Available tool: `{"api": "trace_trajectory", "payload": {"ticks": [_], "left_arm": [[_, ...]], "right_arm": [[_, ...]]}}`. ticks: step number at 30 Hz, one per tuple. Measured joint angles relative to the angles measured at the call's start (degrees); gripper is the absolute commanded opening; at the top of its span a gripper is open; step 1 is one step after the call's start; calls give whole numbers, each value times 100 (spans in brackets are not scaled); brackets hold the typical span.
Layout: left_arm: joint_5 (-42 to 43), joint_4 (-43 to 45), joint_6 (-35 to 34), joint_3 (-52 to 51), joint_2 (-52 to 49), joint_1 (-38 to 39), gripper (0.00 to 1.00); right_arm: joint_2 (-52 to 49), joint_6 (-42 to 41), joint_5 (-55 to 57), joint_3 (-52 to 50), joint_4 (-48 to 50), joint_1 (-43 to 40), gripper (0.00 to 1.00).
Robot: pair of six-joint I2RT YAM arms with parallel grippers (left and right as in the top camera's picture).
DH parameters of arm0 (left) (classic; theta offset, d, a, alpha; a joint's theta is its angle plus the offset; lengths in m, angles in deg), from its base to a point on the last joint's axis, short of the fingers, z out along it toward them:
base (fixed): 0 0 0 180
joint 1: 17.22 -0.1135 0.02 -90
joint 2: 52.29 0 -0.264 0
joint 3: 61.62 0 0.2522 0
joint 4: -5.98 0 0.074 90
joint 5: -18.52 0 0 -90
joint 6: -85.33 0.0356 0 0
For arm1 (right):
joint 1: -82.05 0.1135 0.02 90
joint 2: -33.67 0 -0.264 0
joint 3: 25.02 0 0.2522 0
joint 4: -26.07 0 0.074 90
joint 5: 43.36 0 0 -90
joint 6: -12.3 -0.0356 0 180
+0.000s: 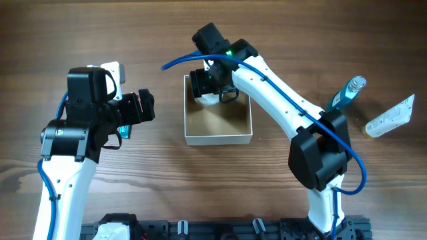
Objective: Pack container
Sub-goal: 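Carry the jar with the right gripper into the box and release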
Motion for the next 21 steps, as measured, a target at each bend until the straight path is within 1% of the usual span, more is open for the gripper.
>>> {"api": "trace_trajectory", "payload": {"ticks": [3,4,6,8,10,11,12,14,16,19,21], "left_arm": [[0,-2,0,0,0,0,100],[0,-2,0,0,0,0,100],[0,0,0,0,0,0,100],[0,-2,0,0,0,0,100],[0,-7,0,0,0,0,100],[0,-15,0,0,0,0,100],[0,-31,0,0,0,0,100],[0,-35,0,0,0,0,100],[0,-39,0,0,0,0,100],[0,-42,0,0,0,0,100],[0,-42,0,0,0,0,100]], "right_arm": [[-11,0,-39,0,-2,0,49],[-11,0,-39,0,-7,0,54],[-11,0,-42,0,-9,0,60],[-11,0,-39,0,-11,0,69],[-11,0,-42,0,-11,0,73],[-11,2,-42,0,-13,0,80],[-11,4,-42,0,-13,0,84],[-11,37,-42,0,-15,0,88],[-11,44,-42,0,-15,0,100],[-11,85,-61,0,-11,0,99],[-11,85,-63,0,-4,0,94]]}}
